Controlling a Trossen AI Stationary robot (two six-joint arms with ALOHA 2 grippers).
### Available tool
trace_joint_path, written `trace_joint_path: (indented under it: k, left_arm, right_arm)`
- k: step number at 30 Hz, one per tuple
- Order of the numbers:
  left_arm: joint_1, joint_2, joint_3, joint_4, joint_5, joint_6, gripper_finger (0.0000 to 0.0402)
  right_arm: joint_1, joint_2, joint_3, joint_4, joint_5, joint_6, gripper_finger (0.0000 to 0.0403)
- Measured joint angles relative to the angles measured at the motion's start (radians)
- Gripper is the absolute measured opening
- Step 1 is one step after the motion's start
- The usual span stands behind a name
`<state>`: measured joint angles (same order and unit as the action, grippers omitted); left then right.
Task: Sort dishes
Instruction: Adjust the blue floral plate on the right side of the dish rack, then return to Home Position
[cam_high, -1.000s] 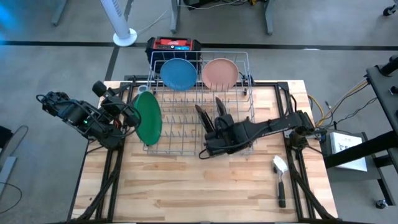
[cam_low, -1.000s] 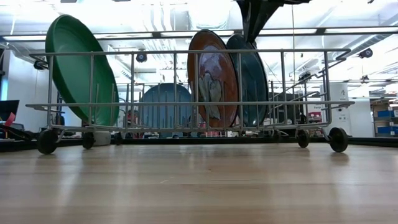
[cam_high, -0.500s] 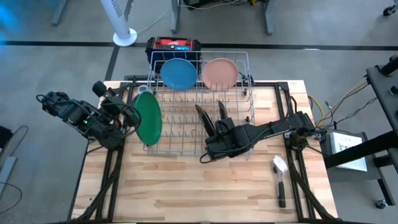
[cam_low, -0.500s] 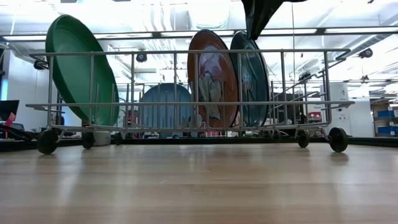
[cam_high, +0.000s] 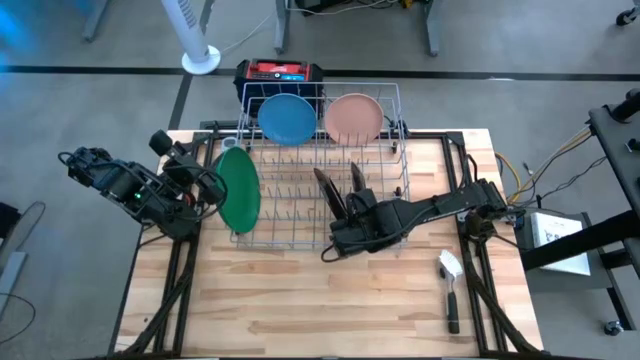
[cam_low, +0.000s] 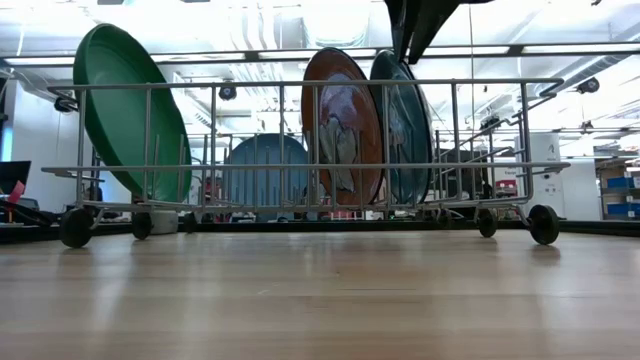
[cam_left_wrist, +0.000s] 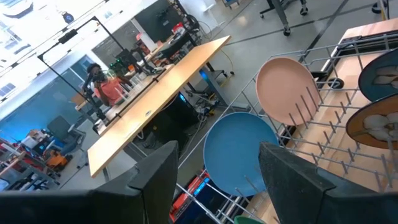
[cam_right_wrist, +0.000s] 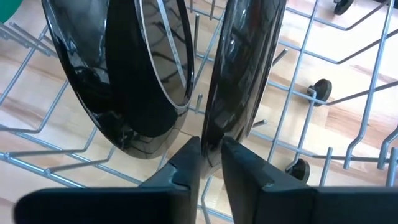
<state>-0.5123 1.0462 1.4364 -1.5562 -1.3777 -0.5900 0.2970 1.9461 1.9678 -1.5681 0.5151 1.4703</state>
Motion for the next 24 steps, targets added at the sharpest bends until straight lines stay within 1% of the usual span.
trace_joint_path:
  k: [11, 14, 19, 24]
  left_arm:
    - [0.000, 0.000, 0.000, 0.000, 0.000, 0.000, 0.0211]
    - [0.000, 0.000, 0.000, 0.000, 0.000, 0.000, 0.0211]
    - [0.000, 0.000, 0.000, 0.000, 0.000, 0.001, 0.0211]
    - [0.000, 0.000, 0.000, 0.000, 0.001, 0.001, 0.0211]
  right_arm:
    - [0.000, -0.001, 0.000, -0.003, 0.000, -0.003, 0.0145]
    - [0.000, -0.006, 0.000, -0.003, -0.017, -0.003, 0.0163]
    - [0.000, -0.009, 0.000, -0.003, -0.032, -0.006, 0.0184]
    - [0.000, -0.011, 0.000, -0.003, -0.075, -0.016, 0.0195]
